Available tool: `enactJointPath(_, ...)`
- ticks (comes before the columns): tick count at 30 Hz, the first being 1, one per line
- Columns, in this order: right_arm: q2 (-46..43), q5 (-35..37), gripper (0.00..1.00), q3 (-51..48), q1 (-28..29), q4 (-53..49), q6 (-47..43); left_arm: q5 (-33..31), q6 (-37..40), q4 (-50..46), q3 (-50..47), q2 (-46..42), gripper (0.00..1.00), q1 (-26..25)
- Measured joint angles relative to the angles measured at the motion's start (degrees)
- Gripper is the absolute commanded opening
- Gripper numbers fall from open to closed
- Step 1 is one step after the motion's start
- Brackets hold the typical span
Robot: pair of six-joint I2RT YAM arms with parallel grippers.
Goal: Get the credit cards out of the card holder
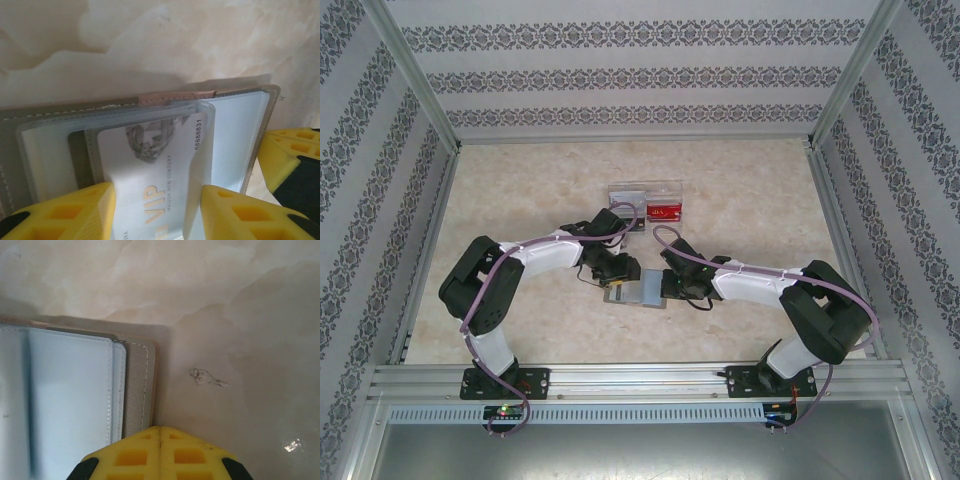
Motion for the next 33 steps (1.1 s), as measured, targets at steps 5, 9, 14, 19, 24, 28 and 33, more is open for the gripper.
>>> enactJointPath(5, 0.0, 0.0, 0.0, 0.0, 0.0, 0.0, 0.0, 0.9, 0.0, 0.1, 0.4, 0.0, 0.49, -0.5)
enactJointPath(9, 0.0, 0.2, 0.0, 0.0, 0.0, 0.0, 0.0, 1.3, 0.0, 0.1, 1.4, 0.0, 0.48, -0.8)
enactJointPath(14, -0.7, 0.9, 0.0, -0.2, 0.1, -0.2, 0.0, 2.1, 0.0, 0.1, 3.2, 0.0, 0.45, -1.7)
enactJointPath(19, -4.9, 2.9, 0.0, -1.7, 0.1, -1.0, 0.3, 3.6, -0.4, 0.9, 5.8, 0.6, 0.43, -3.5)
enactJointPath(24, -8.9, 4.1, 0.0, -3.2, 0.0, -1.4, 0.7, 4.5, -1.4, 1.7, 5.9, 1.4, 0.42, -4.5)
enactJointPath(28, -9.5, 4.3, 0.0, -3.3, 0.0, -1.3, 0.9, 3.8, -1.4, 1.7, 5.9, 1.4, 0.41, -4.3)
enactJointPath(33, -8.9, 2.9, 0.03, -2.3, 0.1, -1.1, 1.3, 2.5, -0.8, 1.2, 3.2, -1.0, 0.31, -1.7)
